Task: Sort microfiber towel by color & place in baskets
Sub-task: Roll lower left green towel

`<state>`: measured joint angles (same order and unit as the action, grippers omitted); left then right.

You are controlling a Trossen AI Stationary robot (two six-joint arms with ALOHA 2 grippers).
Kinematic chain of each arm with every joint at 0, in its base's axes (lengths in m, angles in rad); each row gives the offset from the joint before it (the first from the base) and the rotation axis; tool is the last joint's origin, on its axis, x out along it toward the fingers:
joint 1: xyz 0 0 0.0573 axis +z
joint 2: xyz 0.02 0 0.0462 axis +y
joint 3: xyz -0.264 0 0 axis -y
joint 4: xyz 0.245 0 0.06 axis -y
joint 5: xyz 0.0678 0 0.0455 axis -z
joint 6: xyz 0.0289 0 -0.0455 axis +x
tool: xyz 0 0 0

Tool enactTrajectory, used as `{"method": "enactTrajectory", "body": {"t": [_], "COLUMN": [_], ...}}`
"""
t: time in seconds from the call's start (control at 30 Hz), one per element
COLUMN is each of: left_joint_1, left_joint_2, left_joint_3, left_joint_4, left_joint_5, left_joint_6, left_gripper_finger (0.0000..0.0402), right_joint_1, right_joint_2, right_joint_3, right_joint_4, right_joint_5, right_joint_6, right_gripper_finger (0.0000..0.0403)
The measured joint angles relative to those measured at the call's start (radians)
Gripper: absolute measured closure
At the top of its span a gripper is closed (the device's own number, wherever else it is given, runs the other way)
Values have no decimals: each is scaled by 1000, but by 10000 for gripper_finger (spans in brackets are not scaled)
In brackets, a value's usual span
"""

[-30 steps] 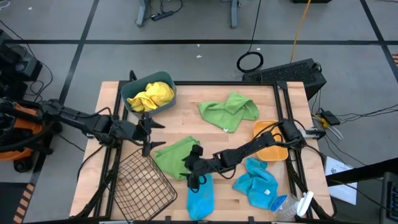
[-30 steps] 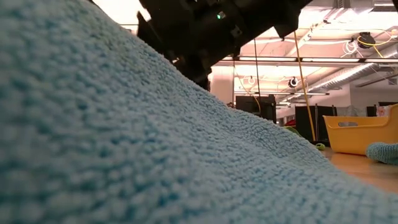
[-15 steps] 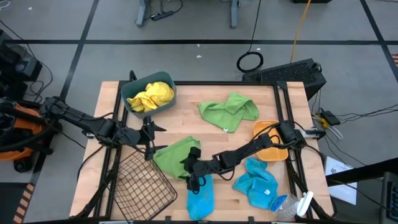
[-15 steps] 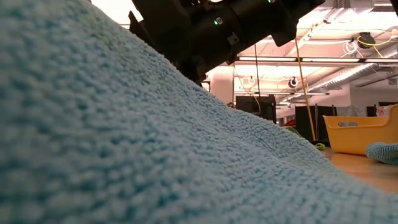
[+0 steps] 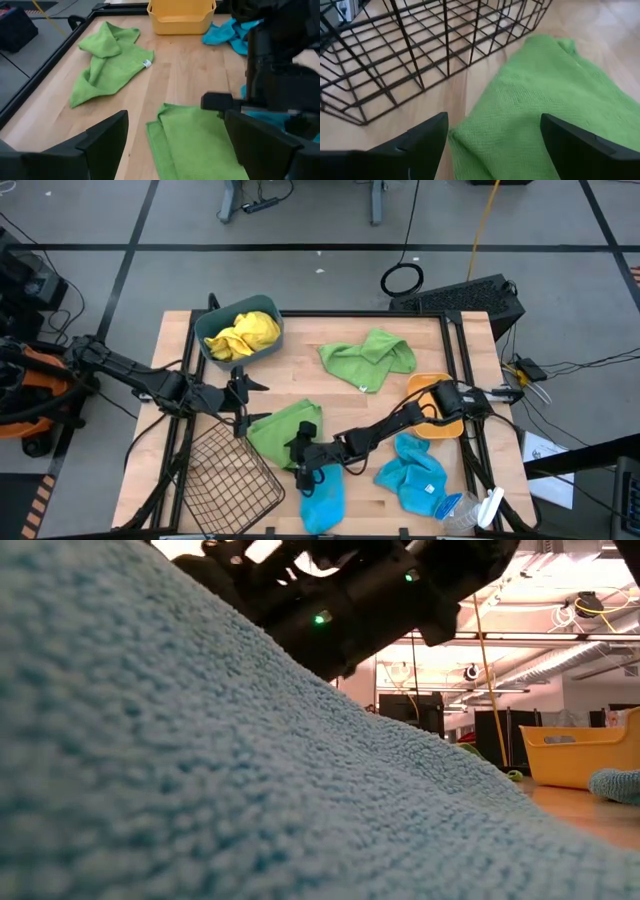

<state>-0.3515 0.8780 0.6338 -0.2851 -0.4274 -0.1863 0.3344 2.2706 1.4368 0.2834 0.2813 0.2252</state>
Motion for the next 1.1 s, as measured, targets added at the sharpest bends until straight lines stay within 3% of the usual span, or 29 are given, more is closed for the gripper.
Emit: {"method": "enactTrajectory", "body": {"t": [0.17,0.3,0.67,0.87,1.1], "left_joint_1": [0,0,0,-1,-7], "left_joint_2": [0,0,0,0,1], "left_joint_3": [0,0,0,0,0], "left_joint_4": [7,8,17,17,35], "left_joint_5": [0,0,1,4,6], "left_joint_6": [0,1,0,0,0], "left_gripper_finger": [66,66,66,66,66], "right_joint_1": [-14,-20,-36,-37,-32], "right_joint_2": [15,15,14,-65,-233], "right_joint_3": [23,23,24,23,23], "right_joint_4": [-92,-139,-166,-229,-405], "right_joint_5": [-2,0,-25,-16,173], "right_joint_6": [11,23,-1,-55,-138], "right_gripper_finger": [106,148,387,385,397]}}
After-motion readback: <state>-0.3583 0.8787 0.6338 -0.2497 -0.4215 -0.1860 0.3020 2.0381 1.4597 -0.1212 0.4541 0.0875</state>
